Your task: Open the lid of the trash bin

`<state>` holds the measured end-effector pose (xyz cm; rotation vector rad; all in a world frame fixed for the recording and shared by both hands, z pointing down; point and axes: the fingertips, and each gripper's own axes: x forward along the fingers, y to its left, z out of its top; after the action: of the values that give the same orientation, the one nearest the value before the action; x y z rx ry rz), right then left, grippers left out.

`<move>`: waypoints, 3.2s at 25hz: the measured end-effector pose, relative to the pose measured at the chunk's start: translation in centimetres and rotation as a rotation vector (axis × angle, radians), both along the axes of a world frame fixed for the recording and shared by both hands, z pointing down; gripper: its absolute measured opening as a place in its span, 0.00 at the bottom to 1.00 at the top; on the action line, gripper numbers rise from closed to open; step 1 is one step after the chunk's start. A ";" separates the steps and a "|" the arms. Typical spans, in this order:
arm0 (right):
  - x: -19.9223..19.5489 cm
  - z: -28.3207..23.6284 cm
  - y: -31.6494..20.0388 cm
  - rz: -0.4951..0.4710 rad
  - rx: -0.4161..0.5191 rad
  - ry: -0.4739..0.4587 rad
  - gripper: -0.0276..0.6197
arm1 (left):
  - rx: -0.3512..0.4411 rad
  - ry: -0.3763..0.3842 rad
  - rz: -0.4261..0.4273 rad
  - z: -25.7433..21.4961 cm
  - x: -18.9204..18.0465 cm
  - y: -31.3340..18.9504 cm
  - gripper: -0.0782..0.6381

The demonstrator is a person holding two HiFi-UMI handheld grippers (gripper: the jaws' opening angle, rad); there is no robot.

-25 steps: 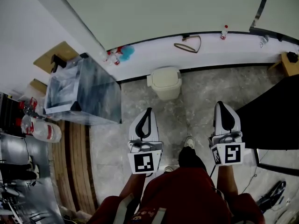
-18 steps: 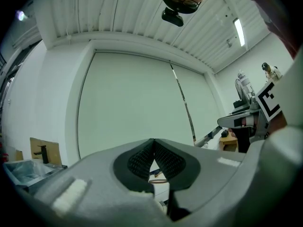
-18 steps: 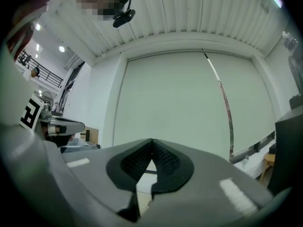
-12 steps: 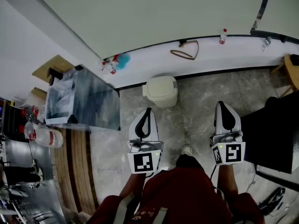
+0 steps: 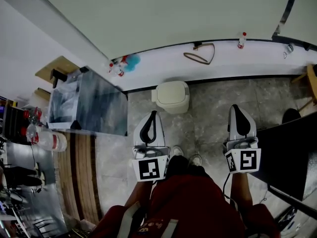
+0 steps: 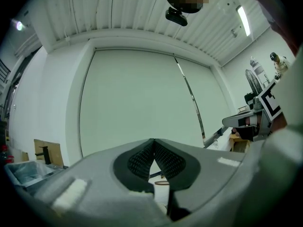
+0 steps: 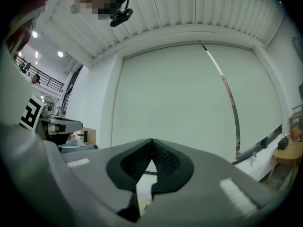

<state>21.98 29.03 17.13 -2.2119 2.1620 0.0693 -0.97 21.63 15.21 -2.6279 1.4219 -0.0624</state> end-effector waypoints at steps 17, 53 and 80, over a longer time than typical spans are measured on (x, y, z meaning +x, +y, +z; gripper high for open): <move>-6.2 1.6 -14.8 -0.169 -0.057 0.078 0.04 | -0.046 0.043 -0.136 4.3 -5.2 -10.9 0.11; -13.3 16.7 -32.8 -0.475 -0.390 0.149 0.04 | -0.274 0.037 -0.416 18.7 -11.9 -22.1 0.12; -5.8 45.6 -32.2 -0.650 -0.899 0.121 0.07 | -0.594 -0.022 -0.486 39.5 -1.1 -22.0 0.12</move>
<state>16.20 -3.13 62.76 -1.5972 3.2928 -0.9806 -2.09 -0.38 54.70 -2.5791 2.2869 -0.6582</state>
